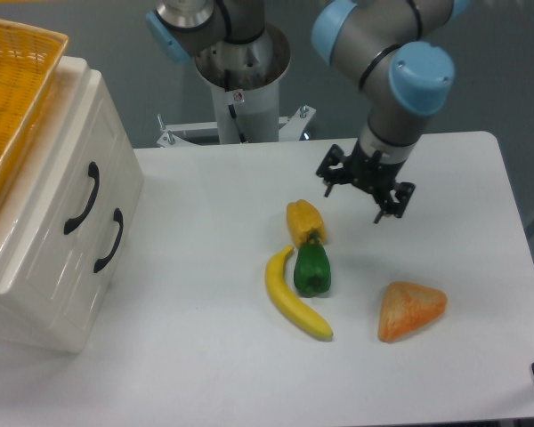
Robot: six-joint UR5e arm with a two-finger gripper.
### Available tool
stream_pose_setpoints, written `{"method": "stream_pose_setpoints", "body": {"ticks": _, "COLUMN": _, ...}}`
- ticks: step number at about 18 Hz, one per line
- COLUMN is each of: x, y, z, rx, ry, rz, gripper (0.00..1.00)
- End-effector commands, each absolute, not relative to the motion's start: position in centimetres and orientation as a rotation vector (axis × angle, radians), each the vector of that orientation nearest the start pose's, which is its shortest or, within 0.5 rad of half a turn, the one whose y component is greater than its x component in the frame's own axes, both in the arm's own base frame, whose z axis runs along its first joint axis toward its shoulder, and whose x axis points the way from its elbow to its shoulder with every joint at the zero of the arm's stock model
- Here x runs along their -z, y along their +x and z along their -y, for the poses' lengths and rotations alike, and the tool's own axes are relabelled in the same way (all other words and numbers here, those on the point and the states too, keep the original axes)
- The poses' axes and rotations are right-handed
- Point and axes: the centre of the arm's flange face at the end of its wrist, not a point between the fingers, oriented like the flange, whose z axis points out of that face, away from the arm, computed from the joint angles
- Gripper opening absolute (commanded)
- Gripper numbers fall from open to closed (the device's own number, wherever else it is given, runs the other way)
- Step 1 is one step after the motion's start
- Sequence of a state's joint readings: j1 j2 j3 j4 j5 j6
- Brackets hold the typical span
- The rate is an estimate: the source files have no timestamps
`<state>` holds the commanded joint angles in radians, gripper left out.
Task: Slide the top white drawer open
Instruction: 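Move the gripper toward the upper drawer handle of the white cabinet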
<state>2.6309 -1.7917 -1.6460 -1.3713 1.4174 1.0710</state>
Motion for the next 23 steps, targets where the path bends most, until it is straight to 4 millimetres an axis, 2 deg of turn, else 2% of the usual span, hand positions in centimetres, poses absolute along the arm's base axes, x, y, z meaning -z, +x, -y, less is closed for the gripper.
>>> {"method": "stream_pose_setpoints", "body": {"ticks": 7, "x": -35.9, "y": -36.5, "z": -44.4, "rx": 0.273, "ry": -3.066, "rz": 0.104, "gripper": 1.00}}
{"method": "stream_pose_setpoints", "body": {"ticks": 11, "x": -36.1, "y": -33.6, "z": -47.1, "rx": 0.300, "ry": -3.057, "rz": 0.227, "gripper": 1.00}}
{"method": "stream_pose_setpoints", "body": {"ticks": 18, "x": -36.6, "y": -30.0, "z": -49.8, "rx": 0.405, "ry": -2.987, "rz": 0.376, "gripper": 1.00}}
{"method": "stream_pose_setpoints", "body": {"ticks": 23, "x": -37.6, "y": -27.4, "z": -51.5, "rx": 0.415, "ry": -2.972, "rz": 0.348, "gripper": 1.00}}
